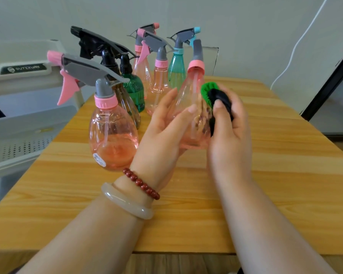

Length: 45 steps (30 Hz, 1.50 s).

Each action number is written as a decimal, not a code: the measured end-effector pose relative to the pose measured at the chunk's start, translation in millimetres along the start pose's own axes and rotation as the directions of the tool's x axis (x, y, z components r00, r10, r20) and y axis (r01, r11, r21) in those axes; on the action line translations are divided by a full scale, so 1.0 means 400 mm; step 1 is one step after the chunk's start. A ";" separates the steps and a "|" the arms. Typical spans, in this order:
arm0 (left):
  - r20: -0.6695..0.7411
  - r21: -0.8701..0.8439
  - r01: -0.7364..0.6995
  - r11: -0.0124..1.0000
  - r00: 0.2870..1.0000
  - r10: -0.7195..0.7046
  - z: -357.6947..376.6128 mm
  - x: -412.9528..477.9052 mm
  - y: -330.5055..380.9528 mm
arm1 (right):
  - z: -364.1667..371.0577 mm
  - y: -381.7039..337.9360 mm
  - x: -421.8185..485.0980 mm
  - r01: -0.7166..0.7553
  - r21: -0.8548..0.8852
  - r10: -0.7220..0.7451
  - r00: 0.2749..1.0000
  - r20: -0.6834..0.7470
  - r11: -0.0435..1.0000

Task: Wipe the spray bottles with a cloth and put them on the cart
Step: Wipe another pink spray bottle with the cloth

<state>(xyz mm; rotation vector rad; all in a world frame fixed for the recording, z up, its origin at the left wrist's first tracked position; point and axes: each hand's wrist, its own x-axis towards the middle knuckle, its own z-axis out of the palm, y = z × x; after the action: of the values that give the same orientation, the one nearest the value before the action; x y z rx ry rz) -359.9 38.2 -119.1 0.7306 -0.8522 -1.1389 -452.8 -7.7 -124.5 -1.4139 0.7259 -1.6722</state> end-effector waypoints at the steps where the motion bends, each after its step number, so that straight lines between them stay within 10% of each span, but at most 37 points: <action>1: 0.011 -0.024 0.014 1.000 1.000 -0.014 -0.004 0.003 0.002 | 0.000 -0.003 -0.006 0.063 -0.049 -0.062 0.998 0.021 0.997; 8: -0.050 -0.124 0.013 0.992 0.999 -0.019 -0.030 0.024 -0.003 | 0.007 -0.017 -0.036 0.545 -0.348 -0.433 0.830 0.351 0.763; 14: -0.083 -0.016 -0.003 1.000 0.997 0.001 -0.012 0.013 0.001 | 0.014 -0.001 -0.028 0.199 -0.327 -0.196 0.980 0.043 0.924; 21: -0.092 0.014 -0.063 0.998 0.994 0.064 -0.007 0.014 0.009 | 0.028 -0.009 -0.045 0.547 -0.389 -0.453 0.835 0.312 0.741; 27: -0.060 -0.041 -0.028 0.999 0.998 0.026 -0.012 0.016 -0.004 | 0.019 0.004 -0.026 0.080 -0.292 -0.102 0.993 -0.063 0.953; 35: -0.040 0.107 -0.116 0.987 0.992 0.121 -0.019 0.020 -0.004 | 0.015 -0.022 -0.032 0.593 -0.359 -0.479 0.800 0.361 0.721; 42: -0.056 0.195 -0.197 0.961 0.976 0.212 -0.024 0.007 -0.004 | 0.021 0.001 -0.038 0.254 -0.291 -0.236 0.967 0.097 0.922; 45: -0.101 0.029 -0.139 0.990 0.985 0.142 -0.033 0.009 -0.022 | 0.025 -0.010 -0.051 0.438 -0.346 -0.371 0.896 0.244 0.830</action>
<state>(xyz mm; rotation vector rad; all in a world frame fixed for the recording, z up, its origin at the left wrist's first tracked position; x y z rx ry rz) -351.9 33.1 -132.3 0.7291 -0.8166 -0.9597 -443.2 12.6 -129.3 -2.0921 0.7265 -1.7542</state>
